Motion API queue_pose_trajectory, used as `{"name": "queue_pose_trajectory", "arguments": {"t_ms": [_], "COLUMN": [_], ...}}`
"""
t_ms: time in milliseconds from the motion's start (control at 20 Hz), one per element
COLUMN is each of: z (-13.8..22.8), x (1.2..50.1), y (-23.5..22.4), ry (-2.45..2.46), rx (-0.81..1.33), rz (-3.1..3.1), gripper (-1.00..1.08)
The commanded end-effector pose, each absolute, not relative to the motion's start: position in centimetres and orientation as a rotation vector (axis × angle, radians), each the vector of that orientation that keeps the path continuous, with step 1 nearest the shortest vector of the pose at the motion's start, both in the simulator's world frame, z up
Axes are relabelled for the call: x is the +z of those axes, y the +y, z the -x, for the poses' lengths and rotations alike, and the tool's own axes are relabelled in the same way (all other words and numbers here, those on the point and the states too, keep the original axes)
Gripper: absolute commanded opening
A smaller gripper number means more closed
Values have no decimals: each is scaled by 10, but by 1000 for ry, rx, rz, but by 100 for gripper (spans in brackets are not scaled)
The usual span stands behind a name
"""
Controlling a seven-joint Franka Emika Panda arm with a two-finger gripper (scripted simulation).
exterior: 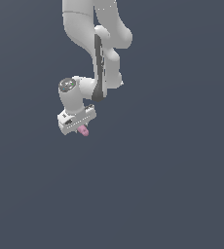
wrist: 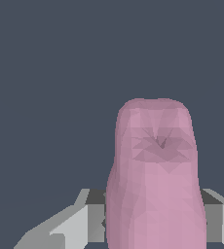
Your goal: Pick up the object and move it to a goal position.
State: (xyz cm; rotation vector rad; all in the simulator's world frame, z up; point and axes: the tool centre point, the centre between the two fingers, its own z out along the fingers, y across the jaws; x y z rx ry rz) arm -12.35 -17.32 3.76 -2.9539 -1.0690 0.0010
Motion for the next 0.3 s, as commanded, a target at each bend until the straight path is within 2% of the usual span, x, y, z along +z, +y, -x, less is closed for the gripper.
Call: {"name": "queue_pose_trajectory", "arguments": {"t_ms": [0,250], "z": [133,140], "x": [38,38], "y": [-180,-186], "ry": [-1071,-1071], "rx": [0,0], "rz": [2953,2953], "gripper": [-100,-100]}}
